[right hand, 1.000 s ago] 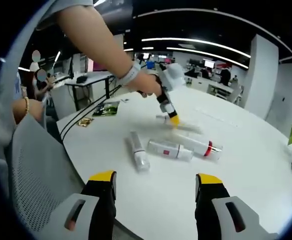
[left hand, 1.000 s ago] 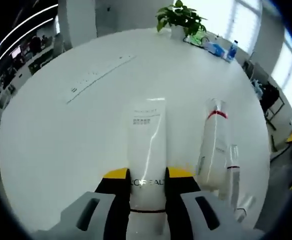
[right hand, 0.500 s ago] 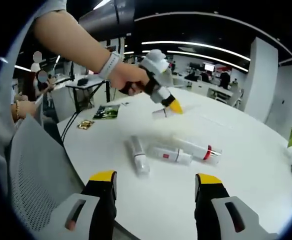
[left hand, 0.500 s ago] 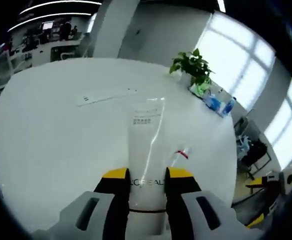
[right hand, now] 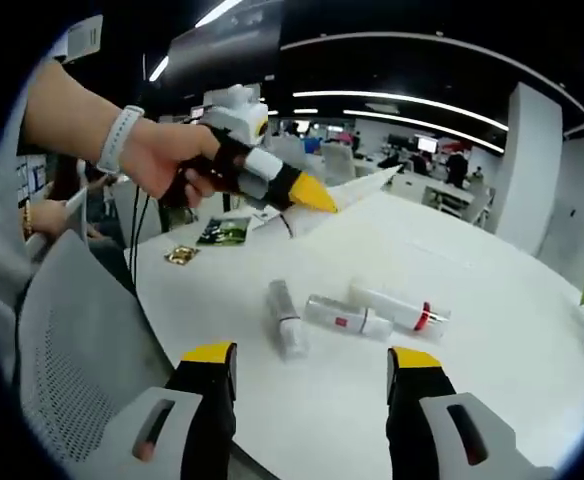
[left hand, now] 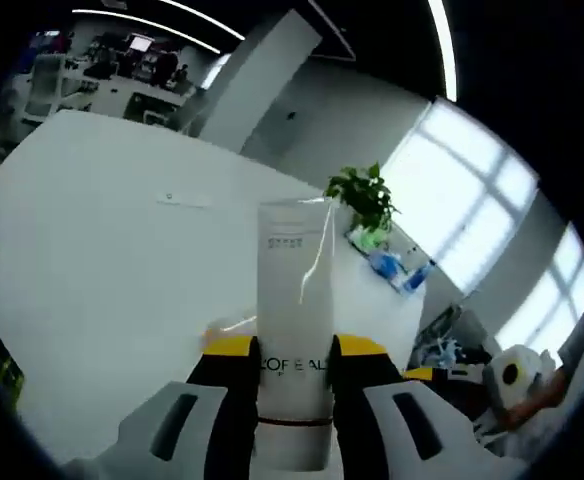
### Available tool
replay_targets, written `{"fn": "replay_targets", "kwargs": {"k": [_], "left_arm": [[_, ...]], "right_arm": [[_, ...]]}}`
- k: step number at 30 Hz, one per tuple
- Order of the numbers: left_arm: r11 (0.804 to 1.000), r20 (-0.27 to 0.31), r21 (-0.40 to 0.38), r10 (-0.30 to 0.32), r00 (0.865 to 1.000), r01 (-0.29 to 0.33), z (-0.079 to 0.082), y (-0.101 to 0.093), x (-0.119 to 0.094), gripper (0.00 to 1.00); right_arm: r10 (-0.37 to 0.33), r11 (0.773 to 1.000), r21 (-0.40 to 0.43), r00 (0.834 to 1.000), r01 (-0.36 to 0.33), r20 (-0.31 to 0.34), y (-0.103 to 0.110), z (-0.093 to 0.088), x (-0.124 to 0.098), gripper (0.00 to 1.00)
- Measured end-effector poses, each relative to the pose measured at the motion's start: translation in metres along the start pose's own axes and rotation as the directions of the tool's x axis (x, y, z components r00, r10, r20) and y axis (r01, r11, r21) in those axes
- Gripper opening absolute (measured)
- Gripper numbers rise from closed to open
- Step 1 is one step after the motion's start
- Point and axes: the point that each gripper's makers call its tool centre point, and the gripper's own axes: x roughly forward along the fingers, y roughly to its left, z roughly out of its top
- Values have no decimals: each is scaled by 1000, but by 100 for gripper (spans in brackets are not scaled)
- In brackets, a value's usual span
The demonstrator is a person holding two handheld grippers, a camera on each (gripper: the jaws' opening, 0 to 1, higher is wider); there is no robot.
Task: Arrange the skincare products in the storage area until every visible bottle or jar stands upright without overlapping.
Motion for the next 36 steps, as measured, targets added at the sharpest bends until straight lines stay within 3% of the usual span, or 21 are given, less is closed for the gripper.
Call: {"fn": "replay_targets", "kwargs": {"k": [7,15,20,24,27,28,30,31,32,33,35,36], "left_arm": [[1000,12,-14,-16,1000,16,-18,-24,-29,23],[998,92,-28,-55,994,58,-25,-46,-54,23],[996,103,-60,-63,993,69,-36,-48,-66,23],[993,129,-83,-72,989,83,-38,-48,-76,23],[987,161,-107,-100,982,118,-36,-51,-84,23],[985,174,-112,-110,979,130,-36,-53,-86,23],[984,183,-106,-123,975,144,-35,-56,-89,23],[982,187,-105,-138,973,160,-36,-59,-90,23],[980,188,-105,-150,971,171,-36,-62,-91,23],[976,191,-110,-167,967,190,-37,-65,-92,23],[968,192,-112,-203,960,227,-39,-74,-94,23],[961,191,-111,-228,955,252,-40,-79,-95,23]], "right_arm": [[26,997,-66,1000,-26,-12,11,-2,0,60],[28,997,-72,1000,-29,-9,10,-1,-4,61],[66,998,-7,997,-66,25,11,5,-8,63],[124,983,121,989,-134,86,11,17,-15,67],[190,928,290,965,-236,179,12,38,-26,64],[221,882,365,946,-297,235,14,51,-32,62],[214,832,426,914,-356,345,9,76,-41,60],[215,823,433,907,-367,361,9,80,-42,59],[235,798,442,887,-409,398,9,91,-46,60],[239,776,462,877,-430,416,9,98,-48,60],[232,717,513,855,-473,464,6,114,-51,64],[249,676,525,831,-517,498,8,124,-54,66]]}}
